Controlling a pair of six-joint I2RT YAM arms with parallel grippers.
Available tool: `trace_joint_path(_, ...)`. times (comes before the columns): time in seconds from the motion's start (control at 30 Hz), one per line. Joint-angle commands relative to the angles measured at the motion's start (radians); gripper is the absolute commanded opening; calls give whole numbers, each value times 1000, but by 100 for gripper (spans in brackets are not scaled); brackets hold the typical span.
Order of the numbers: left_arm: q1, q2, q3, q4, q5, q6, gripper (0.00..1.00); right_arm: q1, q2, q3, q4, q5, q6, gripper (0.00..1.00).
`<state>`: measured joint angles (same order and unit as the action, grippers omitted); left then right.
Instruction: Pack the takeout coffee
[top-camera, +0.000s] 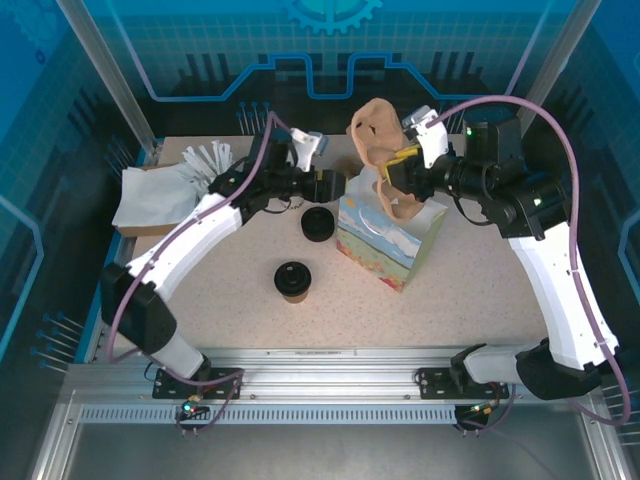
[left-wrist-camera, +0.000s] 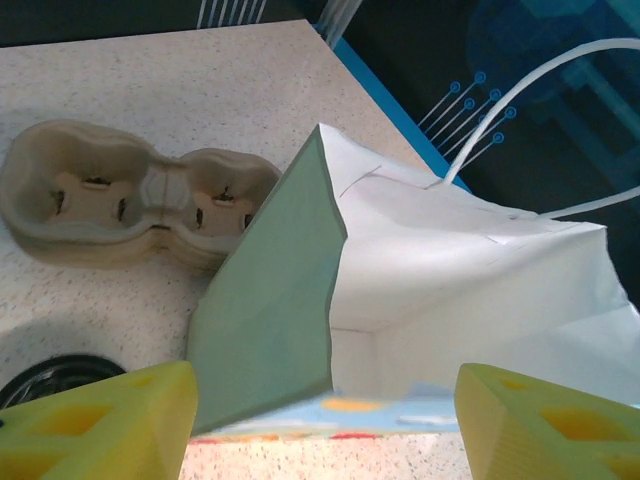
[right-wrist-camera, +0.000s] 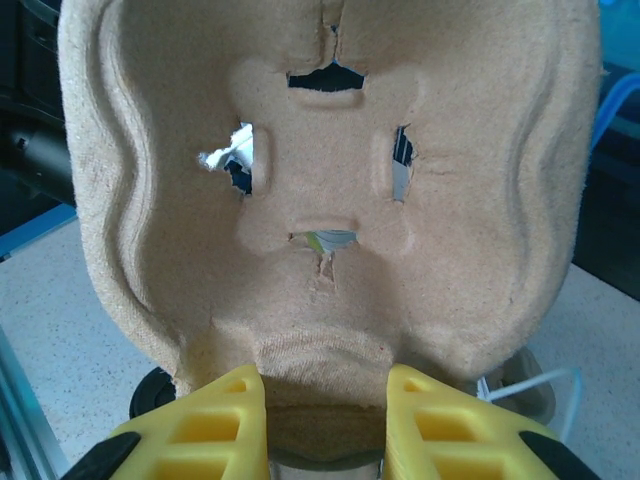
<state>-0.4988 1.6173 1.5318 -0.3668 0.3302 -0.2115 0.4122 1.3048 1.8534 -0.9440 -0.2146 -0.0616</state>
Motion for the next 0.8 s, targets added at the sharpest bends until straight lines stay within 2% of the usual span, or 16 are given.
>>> trace_joint_path(0.0,-7,68,94,-36,50,81,68,-40,-13,-30,6,-51,26,25)
trace_joint_path(0.3,-11,215,244,-111,115,105,58,-85,-8,-98,51,-84,32,25)
trace_joint_path(0.63,-12,250,265,-111,116,88,34,-99,33,-124,67,-79,0,25)
trace_joint_path(0.77,-12,250,262,-94,119,73,28,-105,42,-148,89,-100,-37,25)
